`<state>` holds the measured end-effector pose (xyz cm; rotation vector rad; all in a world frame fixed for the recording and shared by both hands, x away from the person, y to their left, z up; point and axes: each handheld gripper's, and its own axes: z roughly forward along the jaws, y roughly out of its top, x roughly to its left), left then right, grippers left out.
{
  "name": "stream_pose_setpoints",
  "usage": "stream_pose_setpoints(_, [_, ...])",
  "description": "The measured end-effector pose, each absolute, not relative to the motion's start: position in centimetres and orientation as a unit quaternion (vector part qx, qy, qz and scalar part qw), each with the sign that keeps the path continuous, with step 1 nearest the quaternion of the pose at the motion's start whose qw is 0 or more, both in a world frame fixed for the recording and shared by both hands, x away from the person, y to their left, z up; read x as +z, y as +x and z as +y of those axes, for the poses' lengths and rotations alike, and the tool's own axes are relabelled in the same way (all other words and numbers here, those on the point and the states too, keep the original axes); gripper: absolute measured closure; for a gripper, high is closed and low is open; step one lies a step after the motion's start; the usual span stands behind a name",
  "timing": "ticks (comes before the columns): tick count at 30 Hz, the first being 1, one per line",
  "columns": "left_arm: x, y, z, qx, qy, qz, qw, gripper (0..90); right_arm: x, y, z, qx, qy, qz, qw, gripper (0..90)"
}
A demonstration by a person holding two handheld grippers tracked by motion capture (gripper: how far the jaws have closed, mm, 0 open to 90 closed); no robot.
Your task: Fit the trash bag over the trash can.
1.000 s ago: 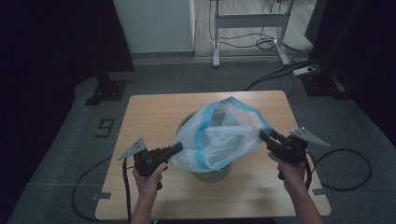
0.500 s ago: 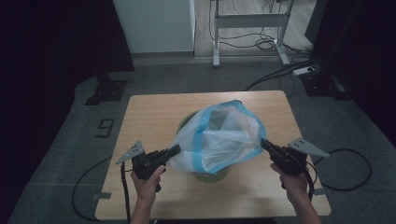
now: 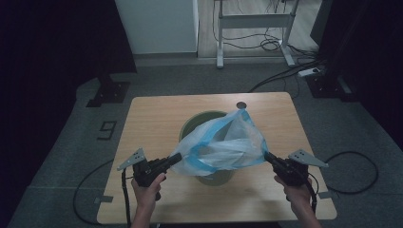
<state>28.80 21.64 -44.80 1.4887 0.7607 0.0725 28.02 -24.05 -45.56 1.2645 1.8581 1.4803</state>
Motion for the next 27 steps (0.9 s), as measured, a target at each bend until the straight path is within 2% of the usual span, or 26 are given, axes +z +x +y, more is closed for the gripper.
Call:
stream_pose_setpoints(9, [-45.5, 27.9, 22.5, 0.032, 0.667, 0.335, 0.665, 88.9, -45.9, 27.0, -24.4, 0.534, 0.460, 0.670, 0.233, 89.3])
stream_pose_setpoints(14, [-46.3, 28.4, 22.7, 0.027, 0.677, 0.352, 0.646, 88.8, -47.0, 28.1, -24.5, 0.528, 0.474, 0.670, 0.217, 89.3])
stream_pose_setpoints(20, [-46.5, 29.6, 23.1, 0.016, 0.670, 0.373, 0.642, 88.3, -46.9, 29.8, -23.7, 0.518, 0.475, 0.677, 0.218, 89.3])
stream_pose_setpoints(24, [-46.4, 30.3, 23.4, 0.016, 0.663, 0.387, 0.641, 86.0, -46.0, 31.0, -23.4, 0.525, 0.481, 0.667, 0.219, 89.2])
stream_pose_setpoints(27, [-45.9, 30.3, 23.5, 0.029, 0.664, 0.383, 0.642, 80.8, -45.6, 31.6, -22.9, 0.526, 0.477, 0.667, 0.226, 89.2])
